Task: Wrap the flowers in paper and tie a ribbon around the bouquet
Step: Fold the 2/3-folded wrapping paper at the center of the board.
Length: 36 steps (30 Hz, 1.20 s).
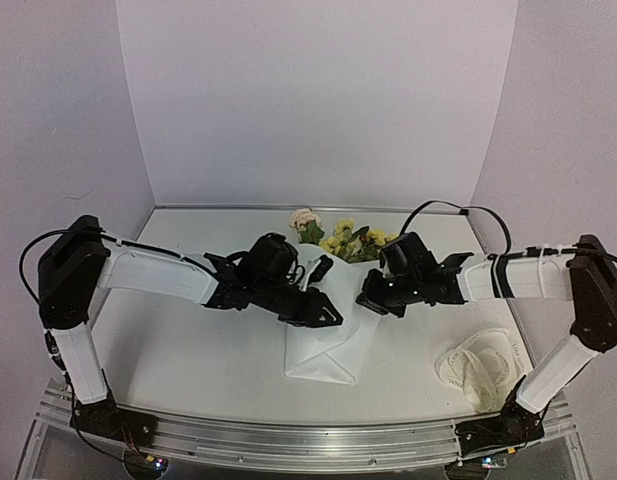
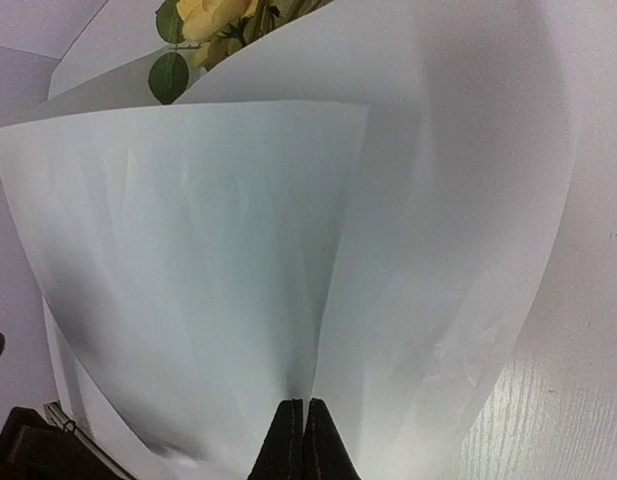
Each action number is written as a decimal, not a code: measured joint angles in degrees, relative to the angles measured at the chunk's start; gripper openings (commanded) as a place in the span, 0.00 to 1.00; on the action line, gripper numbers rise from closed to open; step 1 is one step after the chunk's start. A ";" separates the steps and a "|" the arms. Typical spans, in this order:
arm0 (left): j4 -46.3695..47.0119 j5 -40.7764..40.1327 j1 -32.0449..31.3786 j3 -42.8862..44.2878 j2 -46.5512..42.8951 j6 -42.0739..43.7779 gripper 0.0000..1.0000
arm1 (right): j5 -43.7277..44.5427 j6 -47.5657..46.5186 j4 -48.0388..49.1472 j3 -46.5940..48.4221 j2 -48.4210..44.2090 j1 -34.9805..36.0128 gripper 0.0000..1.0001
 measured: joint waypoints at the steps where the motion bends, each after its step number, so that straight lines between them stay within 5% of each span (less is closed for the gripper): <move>1: 0.52 -0.16 0.66 -1.20 -1.47 -0.85 0.27 | -0.02 -0.84 -0.53 0.80 0.58 0.00 0.00; 17: 5.78 -0.49 8.15 -10.77 0.03 -12.86 0.21 | 0.66 -7.25 -8.36 7.27 6.44 0.00 0.00; 36: 7.24 -0.05 13.32 -5.16 -5.09 -13.86 0.27 | 0.51 -7.91 -9.69 11.28 7.20 0.26 0.00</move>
